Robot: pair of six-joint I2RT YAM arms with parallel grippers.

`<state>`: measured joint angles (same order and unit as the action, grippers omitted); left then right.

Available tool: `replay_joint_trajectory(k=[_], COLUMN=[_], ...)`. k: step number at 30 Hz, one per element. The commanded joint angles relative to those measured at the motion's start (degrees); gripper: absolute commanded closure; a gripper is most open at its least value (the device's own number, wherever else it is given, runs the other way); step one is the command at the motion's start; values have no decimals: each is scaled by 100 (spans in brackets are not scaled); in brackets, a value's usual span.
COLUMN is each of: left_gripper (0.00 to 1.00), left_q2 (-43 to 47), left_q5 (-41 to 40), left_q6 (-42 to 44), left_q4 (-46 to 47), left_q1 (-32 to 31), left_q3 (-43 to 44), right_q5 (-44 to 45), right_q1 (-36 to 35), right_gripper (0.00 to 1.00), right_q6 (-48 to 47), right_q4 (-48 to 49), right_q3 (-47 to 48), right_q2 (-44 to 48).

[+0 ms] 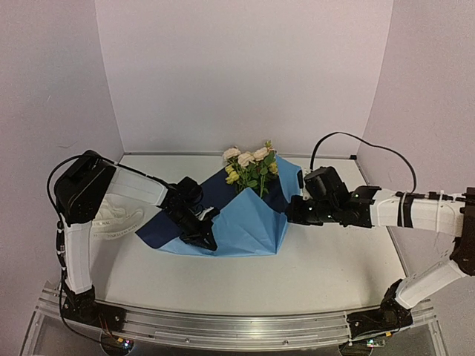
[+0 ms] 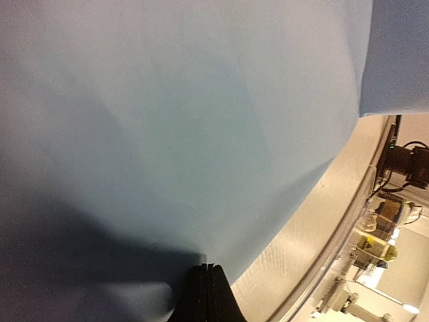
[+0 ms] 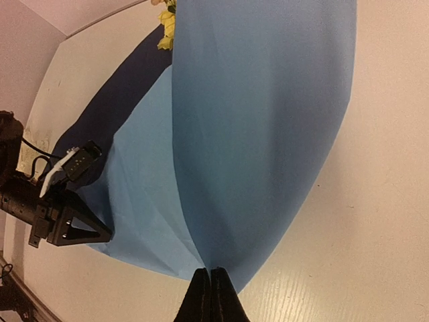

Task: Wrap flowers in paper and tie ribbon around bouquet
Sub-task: Fold the one-fourth-folded wrapping paper at the center of the board.

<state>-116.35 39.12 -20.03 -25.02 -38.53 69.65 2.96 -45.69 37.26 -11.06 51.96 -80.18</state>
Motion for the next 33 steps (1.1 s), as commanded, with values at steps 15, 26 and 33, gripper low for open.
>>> replay_joint_trajectory(k=[15,26,33], left_gripper=[100,71,49], left_q2=[6,833,240], left_q5=[-194,-60,98], left_q6=[-680,-1316,-1793], left_q4=[828,1117,1490], left_q1=[49,718,847], left_q3=[71,426,1405], right_q5=[-2001,-2193,-2245], right_q1=[-69,-69,-67], right_gripper=[100,100,100], right_q6=[295,265,212], right_q4=[767,816,816], right_q3=[1941,2431,2478], right_q2=[-2587,-3360,-3504])
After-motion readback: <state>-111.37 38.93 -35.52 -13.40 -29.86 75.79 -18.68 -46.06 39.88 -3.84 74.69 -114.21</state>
